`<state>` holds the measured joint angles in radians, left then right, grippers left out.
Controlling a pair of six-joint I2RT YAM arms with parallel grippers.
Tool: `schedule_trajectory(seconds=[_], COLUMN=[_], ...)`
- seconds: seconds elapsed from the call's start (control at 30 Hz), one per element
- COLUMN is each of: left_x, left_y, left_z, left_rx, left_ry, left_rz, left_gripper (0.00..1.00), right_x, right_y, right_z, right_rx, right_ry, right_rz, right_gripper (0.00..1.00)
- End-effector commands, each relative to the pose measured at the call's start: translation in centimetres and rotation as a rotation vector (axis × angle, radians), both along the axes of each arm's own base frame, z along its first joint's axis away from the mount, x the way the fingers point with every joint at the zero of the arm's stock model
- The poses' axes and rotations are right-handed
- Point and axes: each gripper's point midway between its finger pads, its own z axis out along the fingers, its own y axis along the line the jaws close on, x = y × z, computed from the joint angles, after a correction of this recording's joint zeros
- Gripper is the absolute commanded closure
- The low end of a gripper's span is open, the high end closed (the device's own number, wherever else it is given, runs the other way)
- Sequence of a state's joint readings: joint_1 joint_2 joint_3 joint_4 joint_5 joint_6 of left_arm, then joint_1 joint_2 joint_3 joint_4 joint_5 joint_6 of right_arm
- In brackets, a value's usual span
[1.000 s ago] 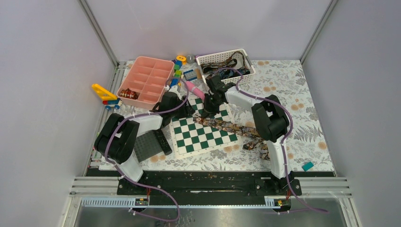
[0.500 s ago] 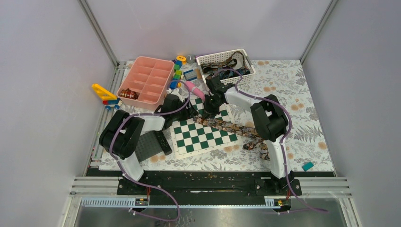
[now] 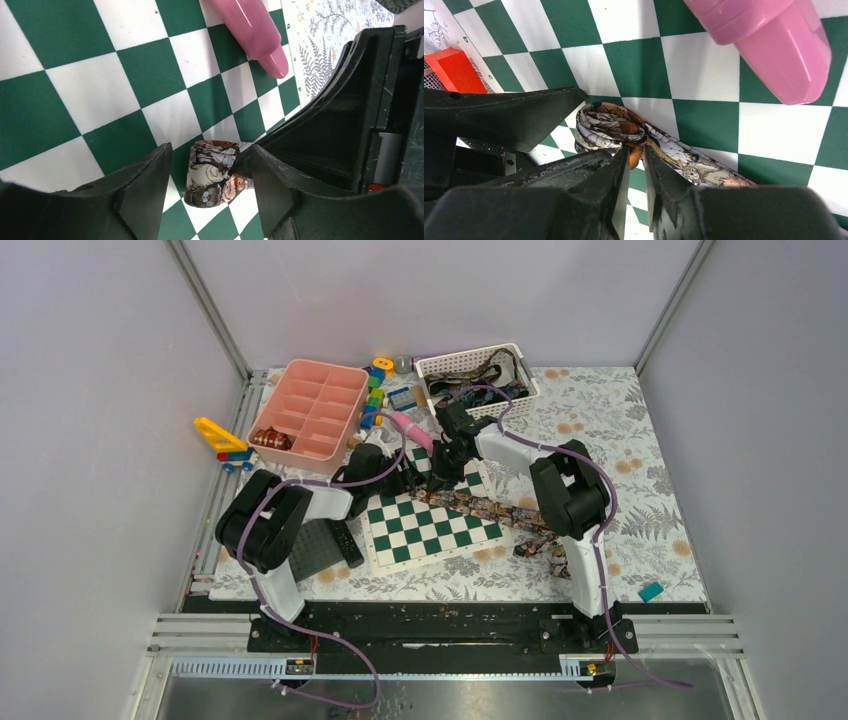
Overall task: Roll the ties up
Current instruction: Roll the tie at the center of the board.
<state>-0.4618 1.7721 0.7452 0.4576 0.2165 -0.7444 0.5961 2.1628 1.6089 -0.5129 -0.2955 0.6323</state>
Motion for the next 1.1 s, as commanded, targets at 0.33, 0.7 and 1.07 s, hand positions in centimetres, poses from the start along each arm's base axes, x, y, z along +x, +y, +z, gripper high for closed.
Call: schedule_trajectory(seconds=[0.33,0.7,1.07], left_x=[-1.6,-1.9,-1.6], left_y=[-0.4,-0.6,-0.9], left_z=[-1.1,-1.1,0.1], left_rx=[-0.027,-0.048,-0.068], left_ry=[0.018,0.023,-0.013], left_rz=[-0.018,-0.028,-0.033], left_gripper=[0.42,0.59,0.68], right_x=[-0.4,-0.5,-0.5], right_y=[-0.3,-0.4,-0.3], right_z=[-0.6,-0.6,-0.1], right_rx=[-0.038,-0.039,-0.028], right_ry=[0.003,0.005,0.001], right_rz=[0.006,0.004,0.003], right_gripper=[0.76,0.76,0.76])
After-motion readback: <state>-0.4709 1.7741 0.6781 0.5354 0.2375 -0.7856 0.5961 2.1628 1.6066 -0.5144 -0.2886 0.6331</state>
